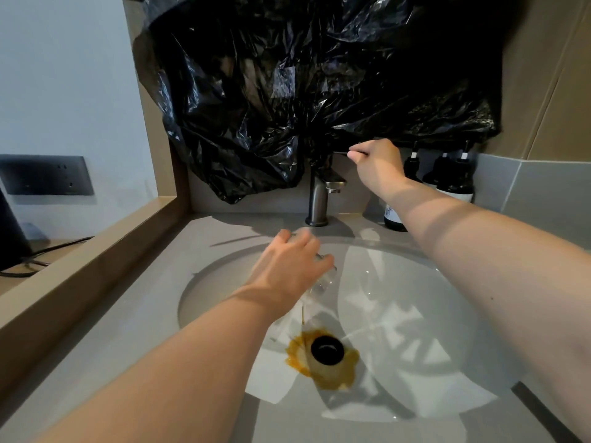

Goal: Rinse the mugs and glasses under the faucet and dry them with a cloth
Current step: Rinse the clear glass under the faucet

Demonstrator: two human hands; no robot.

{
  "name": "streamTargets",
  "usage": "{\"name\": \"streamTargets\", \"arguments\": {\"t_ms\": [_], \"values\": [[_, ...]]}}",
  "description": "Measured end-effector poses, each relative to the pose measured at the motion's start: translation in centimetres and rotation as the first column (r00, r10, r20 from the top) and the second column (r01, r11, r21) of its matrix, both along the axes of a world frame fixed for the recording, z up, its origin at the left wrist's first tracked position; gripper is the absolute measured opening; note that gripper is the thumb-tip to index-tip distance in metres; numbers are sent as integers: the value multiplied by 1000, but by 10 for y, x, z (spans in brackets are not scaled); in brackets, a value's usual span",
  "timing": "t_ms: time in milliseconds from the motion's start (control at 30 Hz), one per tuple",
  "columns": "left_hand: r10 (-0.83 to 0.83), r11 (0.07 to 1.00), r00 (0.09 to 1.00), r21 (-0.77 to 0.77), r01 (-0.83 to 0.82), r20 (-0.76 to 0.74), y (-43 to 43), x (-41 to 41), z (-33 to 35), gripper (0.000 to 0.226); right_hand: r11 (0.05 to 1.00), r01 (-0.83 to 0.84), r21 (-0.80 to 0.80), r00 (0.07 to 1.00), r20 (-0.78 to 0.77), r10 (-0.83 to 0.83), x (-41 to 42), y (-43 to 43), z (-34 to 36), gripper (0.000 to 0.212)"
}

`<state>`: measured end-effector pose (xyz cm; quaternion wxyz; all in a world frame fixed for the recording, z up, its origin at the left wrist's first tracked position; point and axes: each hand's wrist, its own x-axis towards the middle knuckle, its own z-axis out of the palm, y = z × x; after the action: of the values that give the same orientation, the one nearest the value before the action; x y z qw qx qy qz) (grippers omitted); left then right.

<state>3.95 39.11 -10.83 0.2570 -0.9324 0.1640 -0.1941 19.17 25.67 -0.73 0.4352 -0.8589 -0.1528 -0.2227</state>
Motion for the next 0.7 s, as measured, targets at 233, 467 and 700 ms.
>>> {"name": "streamTargets", "arguments": {"t_ms": [233,467,700], "values": [[-43,999,997,-13,43,-70,-14,8,-14,85,999,34,-22,999,-7,-34,-1,4,6,30],[74,329,933,-874,-356,-352,21,7,-19,81,997,52,-51,999,5,-52,3,4,8,27],[37,78,900,-896,-436,-435,27,9,-17,63,996,70,-60,997,20,-69,5,7,18,23]]}}
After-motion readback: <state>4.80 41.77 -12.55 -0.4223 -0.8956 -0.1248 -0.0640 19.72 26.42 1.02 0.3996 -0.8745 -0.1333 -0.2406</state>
